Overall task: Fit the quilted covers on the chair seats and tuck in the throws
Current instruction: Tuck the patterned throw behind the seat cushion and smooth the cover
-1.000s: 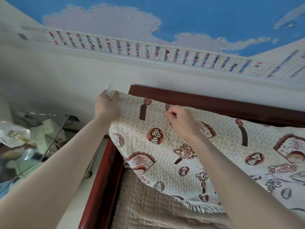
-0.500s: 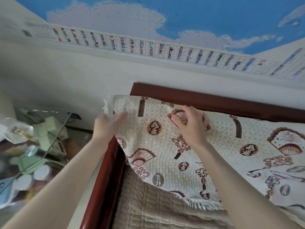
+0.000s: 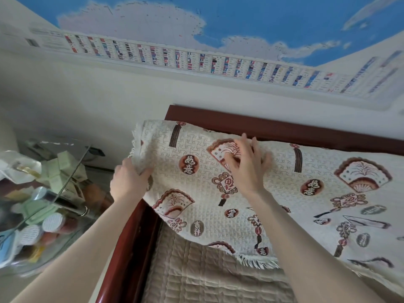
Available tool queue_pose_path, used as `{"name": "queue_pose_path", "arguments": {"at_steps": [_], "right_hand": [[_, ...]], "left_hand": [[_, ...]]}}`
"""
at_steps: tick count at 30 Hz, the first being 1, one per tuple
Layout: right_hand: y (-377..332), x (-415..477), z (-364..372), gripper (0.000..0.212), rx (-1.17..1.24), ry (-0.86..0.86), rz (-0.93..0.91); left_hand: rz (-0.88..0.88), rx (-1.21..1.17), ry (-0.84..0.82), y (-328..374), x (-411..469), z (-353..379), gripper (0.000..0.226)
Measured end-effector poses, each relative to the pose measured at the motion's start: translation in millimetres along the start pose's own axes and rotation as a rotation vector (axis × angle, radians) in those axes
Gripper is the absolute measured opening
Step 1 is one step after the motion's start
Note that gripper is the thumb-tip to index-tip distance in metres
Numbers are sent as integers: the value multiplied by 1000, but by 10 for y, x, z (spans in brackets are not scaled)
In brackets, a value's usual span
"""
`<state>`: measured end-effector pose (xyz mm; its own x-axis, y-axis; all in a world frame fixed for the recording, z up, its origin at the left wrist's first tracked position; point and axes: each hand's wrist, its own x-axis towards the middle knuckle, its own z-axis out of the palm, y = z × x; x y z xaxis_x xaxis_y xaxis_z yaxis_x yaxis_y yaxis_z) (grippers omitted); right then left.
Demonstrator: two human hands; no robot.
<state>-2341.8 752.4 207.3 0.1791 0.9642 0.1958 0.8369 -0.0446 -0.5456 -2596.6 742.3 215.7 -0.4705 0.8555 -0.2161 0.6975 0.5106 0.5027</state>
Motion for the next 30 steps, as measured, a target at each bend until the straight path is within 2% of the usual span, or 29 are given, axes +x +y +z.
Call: {"name": "queue_pose_path", "arguments": {"at_steps": [2,4,5,8,12,15,18,20,22,27,30], "right_hand": [[182,-79,-105,62,-82,-20,-20],[377,-130,-238,65,-105,-16,-23],[481,-150,-309,63,-97,-21,-8],[765,-139,-533,56,-98,-33,32],[1158,-47,-821,49,-133,-6,44],[1446,38,-1036,45,-114,25,115],[1726,91,-1182,31,-65,72,97],[1876,146,-1223,16,-4,167,16],[1910,202,-1201,7,20,235,-10],[1757,448,-1158,16,143,305,-14],[1785,448,-1052,16,173,272,-29]], "left_hand": [[-16,41,28,24,-99,74,71],[43,58,109,128,-243,151,85],[97,58,143,198,-323,219,85],[329,-12,189,495,-549,460,65],[639,-40,144,1017,-726,866,51],[766,-30,103,1392,-791,1144,39],[777,-27,114,1619,-783,1329,28],[755,-85,174,1690,-740,1409,18],[754,-98,230,1733,-703,1431,17],[708,-142,312,1991,-571,1324,17],[681,-122,323,1947,-555,1412,25]]}}
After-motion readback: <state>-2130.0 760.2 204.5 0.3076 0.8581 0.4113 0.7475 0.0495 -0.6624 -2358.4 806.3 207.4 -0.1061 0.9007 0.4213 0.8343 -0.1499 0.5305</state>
